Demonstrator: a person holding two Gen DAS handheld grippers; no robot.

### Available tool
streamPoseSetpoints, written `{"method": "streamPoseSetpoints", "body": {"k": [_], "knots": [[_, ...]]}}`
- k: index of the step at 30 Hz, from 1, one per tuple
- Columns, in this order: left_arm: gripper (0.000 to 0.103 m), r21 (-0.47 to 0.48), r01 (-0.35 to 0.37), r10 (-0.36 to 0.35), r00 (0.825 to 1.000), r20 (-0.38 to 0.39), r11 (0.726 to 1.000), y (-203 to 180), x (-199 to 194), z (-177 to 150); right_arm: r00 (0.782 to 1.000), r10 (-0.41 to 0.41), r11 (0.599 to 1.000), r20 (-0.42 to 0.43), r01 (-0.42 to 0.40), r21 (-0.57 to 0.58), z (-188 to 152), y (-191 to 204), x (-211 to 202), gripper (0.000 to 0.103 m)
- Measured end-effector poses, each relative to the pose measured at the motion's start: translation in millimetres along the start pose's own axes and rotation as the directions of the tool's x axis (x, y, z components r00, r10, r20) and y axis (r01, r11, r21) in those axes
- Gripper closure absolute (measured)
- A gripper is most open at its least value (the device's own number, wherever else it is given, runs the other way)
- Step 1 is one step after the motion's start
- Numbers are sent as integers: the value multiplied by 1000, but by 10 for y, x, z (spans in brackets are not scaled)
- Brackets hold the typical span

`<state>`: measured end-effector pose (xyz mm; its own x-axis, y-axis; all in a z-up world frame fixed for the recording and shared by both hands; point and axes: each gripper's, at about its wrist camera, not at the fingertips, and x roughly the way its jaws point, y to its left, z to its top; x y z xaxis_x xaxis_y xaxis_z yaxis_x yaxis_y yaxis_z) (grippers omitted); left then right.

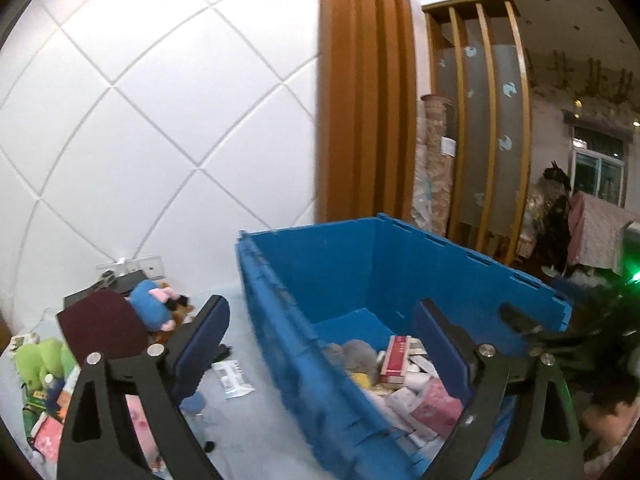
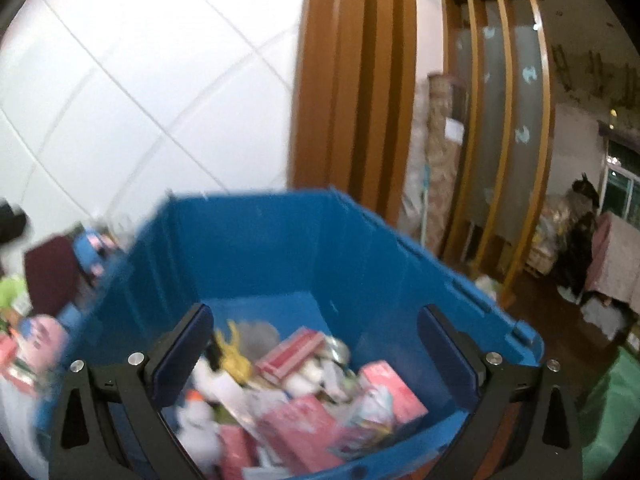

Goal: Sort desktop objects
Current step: 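Move both grippers back toward the pile on the table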

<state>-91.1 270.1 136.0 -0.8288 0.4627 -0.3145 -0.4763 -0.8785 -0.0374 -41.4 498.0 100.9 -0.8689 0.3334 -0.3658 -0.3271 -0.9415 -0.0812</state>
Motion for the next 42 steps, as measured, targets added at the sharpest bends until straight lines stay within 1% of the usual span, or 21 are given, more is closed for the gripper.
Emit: {"method": "streamPoseSetpoints", "body": {"k": [4,6,8,10,14,16,18,20,22,25,26,27,28,29,30,31,32,35,38,40,42], "knots": [[9,-21,-16,16,1000,-19,1000,369,-150,-46,995,71,997,75,-70,-10,166,341,-339,0],[9,-34,-47,46,999,-29,998,601,-235,-80,987,111,994,116,-109,-24,230,590,-506,0],[9,-50,-60,58,998,-37,997,850,-333,-125,982,134,991,134,-130,-38,271,813,-612,0],[9,-66,-83,81,996,-37,994,1082,-437,-175,977,157,987,146,-151,-49,312,1037,-690,0],[9,-89,-139,135,989,-58,986,1553,-626,-328,966,218,975,140,-209,-74,338,1548,-783,0],[9,-101,-170,162,983,-90,980,1779,-666,-423,962,244,968,127,-233,-93,320,1786,-808,0],[9,-111,-216,201,971,-133,970,2030,-689,-535,955,276,958,106,-264,-114,283,2032,-812,0],[9,-117,-267,244,952,-182,956,2286,-708,-693,946,314,945,78,-304,-125,232,2282,-776,0],[9,-128,-299,267,939,-219,946,2483,-735,-830,936,349,931,44,-341,-129,170,2478,-708,0],[9,-151,-363,309,905,-292,920,2837,-759,-1098,925,379,915,-22,-379,-139,25,2724,-576,0],[9,-157,-393,328,887,-326,906,2986,-759,-1217,919,391,907,-55,-395,-146,-47,2824,-512,0],[9,-159,-409,337,876,-345,899,3058,-769,-1301,913,399,900,-86,-408,-155,-124,2921,-451,0],[9,-159,-430,350,860,-372,889,3152,-757,-1395,909,404,895,-104,-416,-160,-183,2984,-416,0],[9,-155,-459,367,837,-406,875,3282,-744,-1519,901,414,887,-130,-431,-164,-264,3068,-345,0],[9,-152,-479,379,820,-429,865,3368,-735,-1610,895,420,883,-150,-441,-163,-326,3116,-288,0],[9,-151,-493,387,808,-444,857,3424,-739,-1673,891,423,880,-166,-448,-159,-369,3154,-250,0],[9,-153,-510,393,793,-466,847,3514,-736,-1767,883,429,877,-190,-458,-149,-429,3196,-179,0],[9,-172,-538,390,763,-516,825,3719,-722,-1992,861,439,870,-258,-479,-118,-594,3273,31,0],[9,-188,-558,378,736,-561,808,3898,-687,-2220,848,422,873,-320,-475,-108,-724,3337,222,0],[9,-189,-573,379,720,-582,798,3976,-678,-2311,838,411,876,-359,-472,-101,-801,3350,355,0],[9,-187,-599,388,693,-608,778,4098,-665,-2418,834,402,879,-379,-467,-96,-842,3346,458,0]]}}
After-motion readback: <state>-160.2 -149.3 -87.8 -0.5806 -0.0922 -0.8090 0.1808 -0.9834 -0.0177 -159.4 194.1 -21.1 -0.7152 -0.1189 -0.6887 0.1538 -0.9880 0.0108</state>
